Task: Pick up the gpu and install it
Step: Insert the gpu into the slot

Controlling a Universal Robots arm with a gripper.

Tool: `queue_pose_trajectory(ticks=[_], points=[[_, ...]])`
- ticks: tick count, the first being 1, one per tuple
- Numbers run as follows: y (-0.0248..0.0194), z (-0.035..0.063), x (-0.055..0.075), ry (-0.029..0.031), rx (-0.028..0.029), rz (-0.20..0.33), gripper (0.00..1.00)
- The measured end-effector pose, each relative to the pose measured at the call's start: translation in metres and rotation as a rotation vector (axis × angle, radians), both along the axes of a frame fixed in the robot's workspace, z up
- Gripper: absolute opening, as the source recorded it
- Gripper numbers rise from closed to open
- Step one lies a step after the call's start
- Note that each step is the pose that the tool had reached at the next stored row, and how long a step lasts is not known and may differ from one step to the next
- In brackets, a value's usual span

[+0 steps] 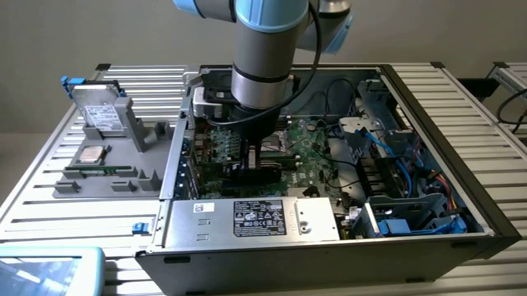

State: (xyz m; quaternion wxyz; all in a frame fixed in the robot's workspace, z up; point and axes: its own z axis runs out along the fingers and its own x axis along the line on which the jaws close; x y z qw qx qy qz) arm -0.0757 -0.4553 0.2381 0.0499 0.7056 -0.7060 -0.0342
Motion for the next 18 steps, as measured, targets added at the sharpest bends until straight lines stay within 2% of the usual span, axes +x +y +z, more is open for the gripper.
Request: queue_pose_trajectory(ticks=[11,13,14,15,18], points=[[0.0,-0.0001,0.0,-0.0003,0.0004,0.001,0.29],[0.0,0.0007,0.0,-0.0003,0.0005,0.001,0.36],[0.0,0.0018,0.0,-0.0003,0.0004,0.001,0.36],[0.0,0.0038,0.0,-0.0004,0.0002,0.001,0.43],[0.0,0.0158,0.0,-0.0008,0.0003,0.001,0.43]])
